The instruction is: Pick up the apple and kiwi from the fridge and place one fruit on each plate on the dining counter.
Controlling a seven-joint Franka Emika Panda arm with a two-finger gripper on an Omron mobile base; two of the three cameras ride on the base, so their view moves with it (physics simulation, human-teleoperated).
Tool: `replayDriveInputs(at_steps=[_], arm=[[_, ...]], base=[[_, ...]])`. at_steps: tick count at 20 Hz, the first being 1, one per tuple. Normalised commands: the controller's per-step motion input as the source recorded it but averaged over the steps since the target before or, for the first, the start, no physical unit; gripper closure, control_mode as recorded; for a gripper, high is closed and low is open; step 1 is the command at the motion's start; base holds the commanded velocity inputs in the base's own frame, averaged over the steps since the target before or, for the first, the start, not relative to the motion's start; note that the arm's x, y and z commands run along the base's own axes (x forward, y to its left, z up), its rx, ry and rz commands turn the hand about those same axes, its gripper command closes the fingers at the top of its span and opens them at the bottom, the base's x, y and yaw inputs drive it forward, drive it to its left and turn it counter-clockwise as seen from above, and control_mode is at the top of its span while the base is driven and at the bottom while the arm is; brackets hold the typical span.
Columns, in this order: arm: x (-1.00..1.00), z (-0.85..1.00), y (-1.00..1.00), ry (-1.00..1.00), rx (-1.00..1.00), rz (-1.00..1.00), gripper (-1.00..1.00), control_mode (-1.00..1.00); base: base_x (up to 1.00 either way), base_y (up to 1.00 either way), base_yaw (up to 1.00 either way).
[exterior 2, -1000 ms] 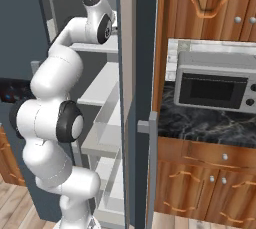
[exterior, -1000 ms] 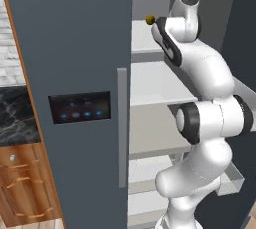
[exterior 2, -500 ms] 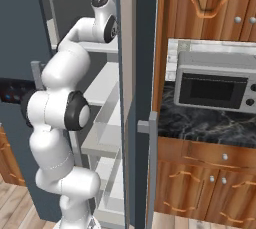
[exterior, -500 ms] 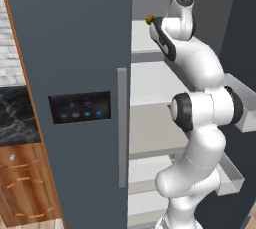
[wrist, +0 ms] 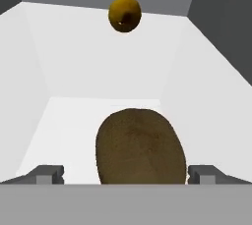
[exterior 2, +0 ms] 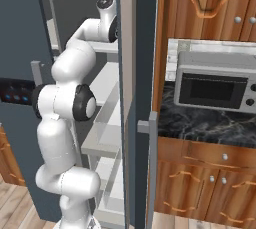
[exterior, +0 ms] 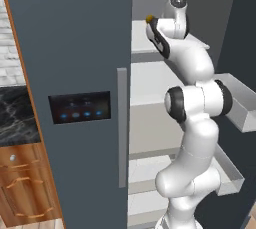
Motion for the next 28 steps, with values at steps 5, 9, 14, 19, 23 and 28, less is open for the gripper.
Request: replayDriveInputs(at_steps=[5, 9, 14, 19, 23, 28], arm=[[0.36, -0.08, -0.07, 0.01, 0.0, 0.0, -1.0, -1.0], [0.08, -0.11, 0.0, 0.0, 0.0, 0.0, 1.0, -1.0], [-0.07, -0.18, 0.0, 0.0, 0.0, 0.0, 1.0, -1.0], [-0.63, -0.1, 0.0, -0.12, 0.0, 0.0, 1.0, -1.0], [-0.91, -0.01, 0.0, -0.18, 0.0, 0.0, 1.0, -1.0], [-1.0, 0.09, 0.0, -0.16, 0.05, -0.01, 1.0, -1.0]], base=[[0.0, 0.0, 0.0], [0.0, 0.0, 0.0], [0.0, 0.0, 0.0], [0.0, 0.0, 0.0], [0.0, 0.0, 0.0], [0.0, 0.0, 0.0]])
